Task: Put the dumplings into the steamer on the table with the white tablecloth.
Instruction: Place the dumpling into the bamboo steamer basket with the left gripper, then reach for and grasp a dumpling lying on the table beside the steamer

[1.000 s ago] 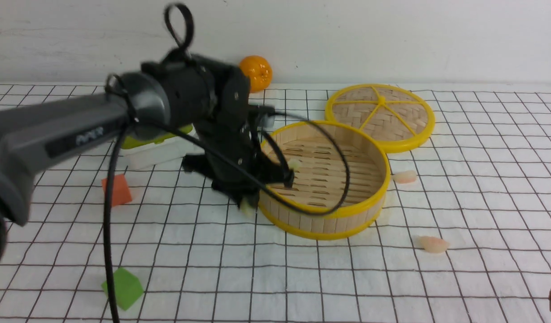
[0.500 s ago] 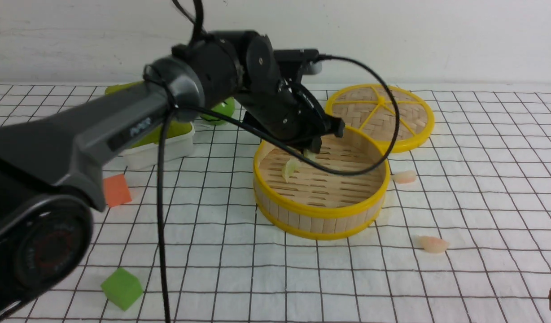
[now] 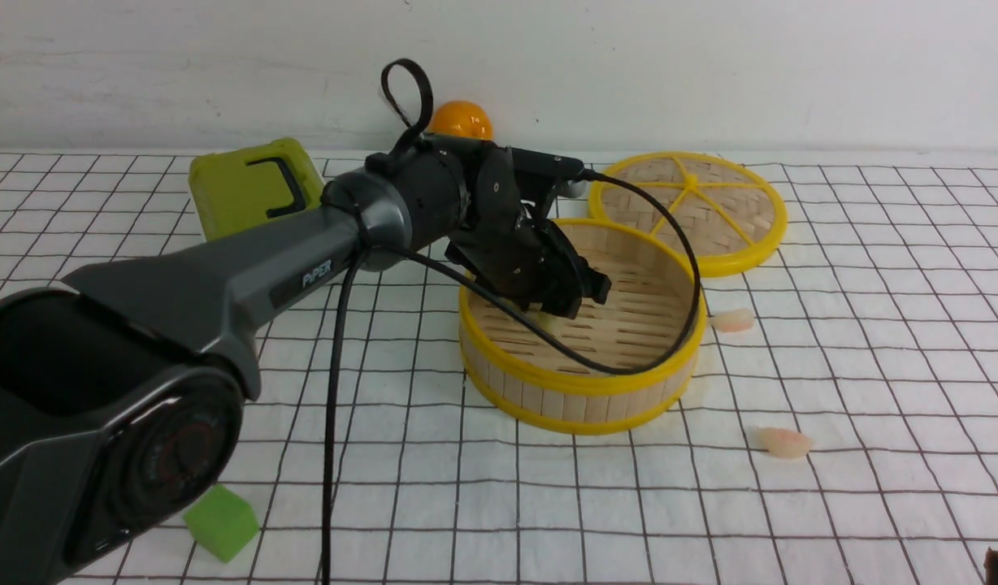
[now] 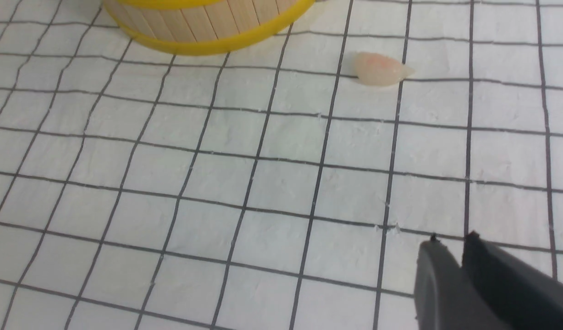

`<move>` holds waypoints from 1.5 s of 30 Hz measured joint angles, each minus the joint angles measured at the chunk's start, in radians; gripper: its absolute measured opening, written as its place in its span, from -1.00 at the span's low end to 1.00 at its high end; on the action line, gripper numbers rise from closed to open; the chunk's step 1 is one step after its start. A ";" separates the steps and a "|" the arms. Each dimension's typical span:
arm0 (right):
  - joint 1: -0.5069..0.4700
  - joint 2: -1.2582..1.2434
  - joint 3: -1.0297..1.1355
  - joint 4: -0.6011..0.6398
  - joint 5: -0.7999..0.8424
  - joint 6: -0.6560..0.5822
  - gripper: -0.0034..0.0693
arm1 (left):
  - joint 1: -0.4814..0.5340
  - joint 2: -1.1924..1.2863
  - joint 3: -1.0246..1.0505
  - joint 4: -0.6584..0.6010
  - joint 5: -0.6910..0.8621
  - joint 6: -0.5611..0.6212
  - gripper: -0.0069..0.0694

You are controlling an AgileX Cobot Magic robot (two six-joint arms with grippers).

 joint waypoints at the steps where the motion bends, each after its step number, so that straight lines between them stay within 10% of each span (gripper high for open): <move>1: 0.000 0.001 -0.002 0.001 0.017 0.000 -0.65 | 0.000 -0.011 -0.019 -0.005 0.042 0.003 0.38; 6: 0.000 0.055 -0.064 0.001 0.113 -0.023 -0.46 | 0.000 -0.106 -0.123 -0.007 0.213 0.004 0.29; 16: 0.002 0.582 -0.380 0.026 0.125 -0.178 0.27 | 0.000 -0.493 -0.226 0.023 0.527 0.024 -0.85; 20: 0.002 0.849 -0.562 0.033 0.135 -0.271 0.35 | 0.000 -0.625 -0.086 0.090 0.527 0.013 -0.85; 33: 0.002 1.358 -0.907 0.026 0.209 -0.518 0.32 | 0.000 -1.064 0.604 0.209 0.527 0.006 -0.85; 41: 0.014 1.363 -0.920 0.006 0.219 -0.578 -0.44 | 0.000 -1.310 0.877 0.353 0.516 -0.086 -0.85; 45: 0.025 1.360 -0.932 0.003 0.292 -0.548 -0.45 | 0.000 -1.430 0.982 0.387 0.501 -0.167 -0.85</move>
